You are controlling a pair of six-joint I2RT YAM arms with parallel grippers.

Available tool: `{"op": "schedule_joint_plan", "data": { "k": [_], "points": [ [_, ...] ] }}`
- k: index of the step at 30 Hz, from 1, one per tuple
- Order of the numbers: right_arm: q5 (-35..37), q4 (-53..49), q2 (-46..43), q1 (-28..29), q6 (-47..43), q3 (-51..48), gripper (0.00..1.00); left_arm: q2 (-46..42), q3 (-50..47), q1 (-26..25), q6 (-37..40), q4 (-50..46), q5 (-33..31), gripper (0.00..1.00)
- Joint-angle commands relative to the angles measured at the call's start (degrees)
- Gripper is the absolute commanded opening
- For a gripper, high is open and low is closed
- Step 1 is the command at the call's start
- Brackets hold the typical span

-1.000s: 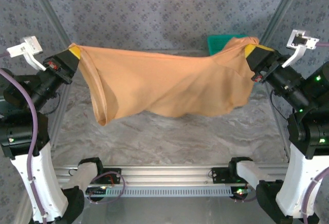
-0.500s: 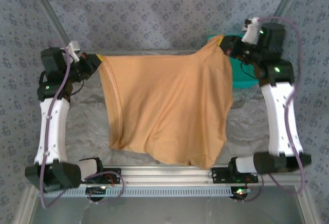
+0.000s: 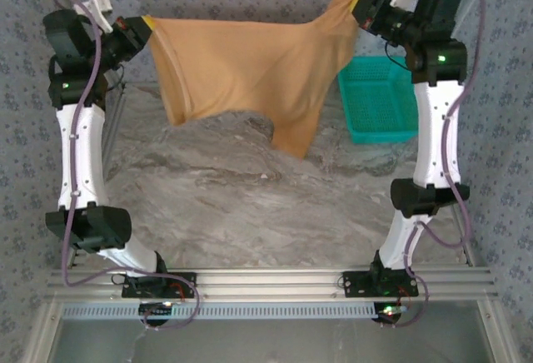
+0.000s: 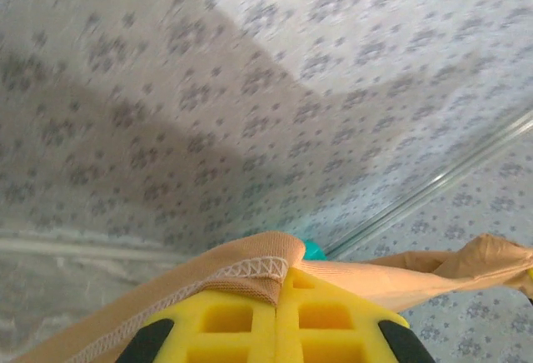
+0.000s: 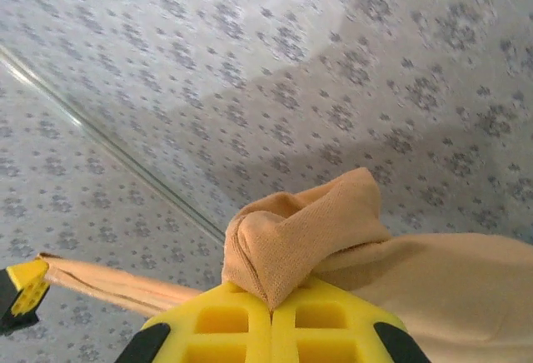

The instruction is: Fold the inside-out t-shirt

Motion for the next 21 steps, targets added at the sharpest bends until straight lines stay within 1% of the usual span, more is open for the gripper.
{"op": "schedule_joint_plan", "data": {
  "k": [1,2,4,6,8,9,10,12,13,14,15,17,18,19,20,21],
  "points": [
    [-2.0,2.4,-6.6,0.8,-4.5,-7.1,0.0,-3.3,-2.6,1.7,5.4,1.0,2.8,0.0],
    [-1.4,2.6,-8.9,1.7,-6.0,-11.0,0.0,-5.0,-6.1,1.7,6.7,1.3,3.1,0.0],
    [0.9,3.7,-15.2,4.3,-9.4,-23.4,0.0,-10.0,-14.7,1.9,9.9,1.8,2.4,0.0],
    [3.3,7.1,-22.3,7.0,-10.4,-38.3,0.0,-15.7,-25.2,2.0,12.6,2.7,1.5,0.0],
    [5.5,12.6,-29.7,9.8,-10.4,-54.9,0.0,-21.6,-37.4,1.9,13.1,4.7,1.2,0.0],
    [6.8,13.8,-32.2,10.8,-10.4,-61.3,0.0,-23.9,-42.9,1.7,12.7,5.6,1.6,0.0],
    [8.0,14.5,-34.8,12.1,-10.8,-68.0,0.0,-26.5,-49.3,1.0,12.0,6.9,1.5,0.0],
    [9.6,16.7,-38.6,13.8,-10.3,-80.9,0.0,-31.4,-61.6,-1.5,10.7,8.3,-1.2,0.0],
    [10.0,19.2,-40.5,14.7,-9.2,-87.3,0.0,-34.1,-67.7,-3.6,9.4,9.6,-3.5,0.0],
    [10.4,21.4,-42.1,15.4,-8.4,-94.0,0.0,-36.7,-73.1,-6.0,8.0,9.4,-7.2,0.0],
    [10.9,22.8,-43.0,15.7,-7.8,-98.7,0.0,-38.7,-77.0,-7.5,6.7,8.6,-10.4,0.0],
    [11.2,25.0,-44.2,16.0,-5.7,-107.3,0.0,-42.8,-85.1,-9.9,3.2,8.1,-14.2,0.05],
    [11.1,25.9,-44.4,15.9,-4.8,-110.2,0.0,-44.5,-87.9,-10.3,1.2,7.1,-16.3,0.05],
    [10.7,26.9,-44.9,16.1,-4.1,-113.2,0.0,-46.0,-90.6,-10.4,-0.5,6.8,-16.6,0.06],
    [10.9,27.2,-45.4,16.3,-3.4,-115.5,0.0,-47.6,-92.3,-10.4,-1.4,5.5,-17.3,0.08],
    [11.2,27.1,-45.9,16.4,-2.8,-117.2,0.0,-48.8,-92.8,-10.3,-2.4,3.2,-19.4,0.13]
  ]
}}
